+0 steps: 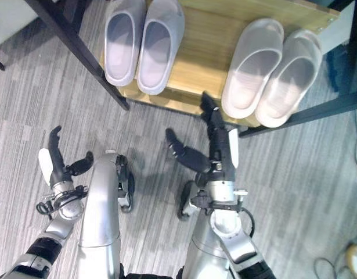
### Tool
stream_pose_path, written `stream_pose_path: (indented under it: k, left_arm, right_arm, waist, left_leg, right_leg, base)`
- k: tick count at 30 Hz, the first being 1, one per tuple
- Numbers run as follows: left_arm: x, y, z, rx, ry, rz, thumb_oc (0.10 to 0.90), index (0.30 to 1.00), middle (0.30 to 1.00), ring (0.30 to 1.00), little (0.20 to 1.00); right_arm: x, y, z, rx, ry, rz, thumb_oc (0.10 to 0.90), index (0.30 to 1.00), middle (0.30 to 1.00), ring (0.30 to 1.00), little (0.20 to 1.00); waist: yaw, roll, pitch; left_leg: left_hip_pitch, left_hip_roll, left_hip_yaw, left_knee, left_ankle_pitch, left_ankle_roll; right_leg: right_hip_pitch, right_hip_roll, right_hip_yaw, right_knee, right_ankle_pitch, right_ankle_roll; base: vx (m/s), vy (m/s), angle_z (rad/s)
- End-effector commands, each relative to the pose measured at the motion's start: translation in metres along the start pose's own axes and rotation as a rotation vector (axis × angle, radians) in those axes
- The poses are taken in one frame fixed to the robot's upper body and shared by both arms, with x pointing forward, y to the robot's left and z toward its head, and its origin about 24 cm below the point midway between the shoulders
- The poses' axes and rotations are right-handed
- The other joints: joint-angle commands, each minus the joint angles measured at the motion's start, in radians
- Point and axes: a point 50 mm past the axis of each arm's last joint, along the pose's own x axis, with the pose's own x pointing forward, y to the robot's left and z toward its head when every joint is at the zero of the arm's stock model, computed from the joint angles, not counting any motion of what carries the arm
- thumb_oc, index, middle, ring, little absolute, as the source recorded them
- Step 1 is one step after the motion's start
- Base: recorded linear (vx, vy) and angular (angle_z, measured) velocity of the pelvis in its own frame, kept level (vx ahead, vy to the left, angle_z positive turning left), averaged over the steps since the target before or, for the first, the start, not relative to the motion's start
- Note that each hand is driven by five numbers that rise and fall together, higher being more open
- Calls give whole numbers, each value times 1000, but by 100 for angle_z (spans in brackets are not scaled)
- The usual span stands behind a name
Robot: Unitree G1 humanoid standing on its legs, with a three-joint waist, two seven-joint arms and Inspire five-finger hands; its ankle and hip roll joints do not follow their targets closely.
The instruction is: Arrange the slippers neatly on the shoe rack.
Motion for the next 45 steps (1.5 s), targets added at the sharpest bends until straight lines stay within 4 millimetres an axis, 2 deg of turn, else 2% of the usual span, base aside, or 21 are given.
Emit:
stream_pose_path:
  k: [1,4,5,7,9,10,11,12,13,14,17,18,23,25,26,29,32,36,40,42,45]
  left_arm:
    - [-36,-19,-23,70,18,-177,800,900,900,900,900]
    - [-45,-25,-33,87,73,-220,800,900,900,900,900]
    - [-61,-30,-51,84,198,-269,800,900,900,900,900]
    - [-67,-32,-57,90,233,-297,800,900,900,900,900]
    - [-89,-27,-78,100,357,-340,800,900,900,900,900]
    - [-89,-27,-78,100,357,-340,800,900,900,900,900]
    - [-105,-20,-92,122,432,-384,800,900,900,900,900]
    - [-116,-17,-100,141,471,-420,800,900,900,900,900]
    - [-116,-17,-100,141,471,-420,800,900,900,900,900]
    - [-138,-14,-111,196,524,-501,800,900,900,900,900]
    - [-151,-13,-114,243,508,-587,800,900,900,900,900]
    - [-163,-11,-116,278,495,-677,800,900,900,900,900]
    - [-171,-10,-121,305,525,-738,800,900,900,900,900]
    - [-175,-10,-123,304,548,-745,800,900,900,900,900]
    - [-179,-12,-123,303,555,-771,800,900,900,900,900]
    - [-180,-17,-122,314,544,-817,800,900,900,900,900]
    - [-165,-28,-112,282,477,-813,800,900,900,900,900]
    - [-167,-34,-104,224,459,-831,800,900,900,900,900]
    - [-150,-51,-66,137,220,-930,800,900,900,900,900]
    - [-136,-50,-30,109,-25,-1034,800,900,900,900,900]
    - [-130,-41,-9,98,-161,-1071,800,900,900,900,900]
  right_arm:
    - [-30,-2,-15,-31,41,24,800,900,900,900,900]
    - [-40,-9,-38,-52,155,-20,800,900,900,900,900]
    - [-54,-19,-59,-35,280,-93,800,900,900,900,900]
    - [-60,-22,-67,-28,331,-113,800,900,900,900,900]
    - [-89,-31,-93,-51,524,-154,800,900,900,900,900]
    - [-89,-31,-93,-51,524,-154,800,900,900,900,900]
    - [-107,-38,-106,-126,624,-139,800,900,900,900,900]
    - [-121,-41,-115,-167,692,-128,800,900,900,900,900]
    - [-121,-41,-115,-167,692,-128,800,900,900,900,900]
    - [-139,-46,-128,-242,795,-114,800,900,900,900,900]
    - [-165,-49,-141,-298,929,-102,800,900,900,900,900]
    - [-189,-55,-149,-339,1053,-103,800,900,900,900,900]
    - [-235,-61,-159,-366,1315,-138,800,900,900,900,900]
    - [-241,-62,-160,-373,1353,-142,800,900,900,900,900]
    - [-247,-64,-160,-364,1403,-170,800,900,900,900,900]
    - [-248,-69,-161,-344,1422,-234,800,900,900,900,900]
    - [-247,-68,-162,-336,1430,-256,800,900,900,900,900]
    - [-254,-71,-160,-375,1451,-217,800,900,900,900,900]
    - [-247,-86,-159,-427,1429,-224,800,900,900,900,900]
    - [-252,-99,-155,-436,1447,-282,800,900,900,900,900]
    - [-263,-105,-151,-452,1499,-295,800,900,900,900,900]
  waist:
    - [12,-58,-233]
    - [8,-66,-254]
    - [-2,-76,-270]
    - [-5,-76,-272]
    - [-8,-90,-308]
    - [-7,-90,-304]
    - [-2,-96,-326]
    - [-2,-99,-342]
    - [-2,-99,-338]
    - [-4,-97,-371]
    - [0,-90,-387]
    - [3,-81,-413]
    - [17,-55,-464]
    - [17,-46,-476]
    - [16,-22,-500]
    - [1,8,-501]
    - [-3,10,-492]
    - [3,9,-502]
    - [7,5,-478]
    - [3,6,-462]
    - [-11,22,-462]
  left_leg:
    - [122,-8,-17,-296,149,55]
    - [221,3,-23,-417,173,51]
    - [339,8,-13,-556,208,45]
    - [388,4,-10,-600,213,47]
    - [569,-9,8,-771,243,43]
    - [576,-8,9,-776,245,43]
    - [714,-15,15,-911,273,46]
    - [773,-21,18,-999,326,48]
    - [779,-22,18,-1004,328,48]
    - [907,-30,33,-1129,357,44]
    - [1030,-32,55,-1263,398,34]
    - [1126,-43,76,-1372,426,22]
    - [1309,-77,100,-1653,516,5]
    - [1351,-84,101,-1717,535,0]
    - [1397,-78,101,-1798,578,-4]
    - [1431,-64,79,-1838,601,1]
    - [1418,-60,55,-1832,613,-7]
    - [1419,-38,49,-1842,642,-27]
    - [1377,-25,29,-1799,656,-40]
    - [1359,-64,35,-1736,616,-30]
    - [1373,-101,54,-1742,592,-6]
  right_leg:
    - [140,-33,-14,-373,184,-5]
    - [241,-36,-43,-505,210,10]
    - [358,-36,-82,-641,246,28]
    - [401,-33,-91,-686,258,35]
    - [561,-24,-119,-839,302,65]
    - [568,-23,-120,-843,304,65]
    - [691,-14,-141,-955,341,85]
    - [748,-9,-159,-1028,394,87]
    - [754,-9,-160,-1033,396,87]
    - [889,5,-160,-1169,444,108]
    - [1003,14,-169,-1288,495,129]
    - [1096,27,-167,-1397,528,149]
    - [1254,64,-163,-1637,608,172]
    - [1284,76,-164,-1685,627,177]
    - [1321,94,-153,-1731,640,184]
    - [1371,104,-97,-1715,604,195]
    - [1391,121,-26,-1715,570,178]
    - [1437,152,-48,-1782,564,164]
    - [1427,167,-50,-1794,582,155]
    - [1422,160,-64,-1803,591,155]
    - [1404,174,-55,-1803,601,151]
  base:
    - [-14,55,12]
    - [5,-7,2]
    - [9,-13,-5]
    - [37,-10,7]
    - [161,-10,9]
    - [241,-3,9]
    - [158,-13,6]
    - [159,-13,0]
    - [181,-3,3]
    - [232,-7,4]
    - [196,1,-12]
    - [159,-8,-11]
    - [100,-16,-5]
    - [45,-26,-8]
    - [-11,-60,-12]
    - [-68,-116,-1]
    - [-134,-148,34]
    - [-126,-228,11]
    - [-144,-118,5]
    - [-192,-68,-1]
    - [-83,6,4]
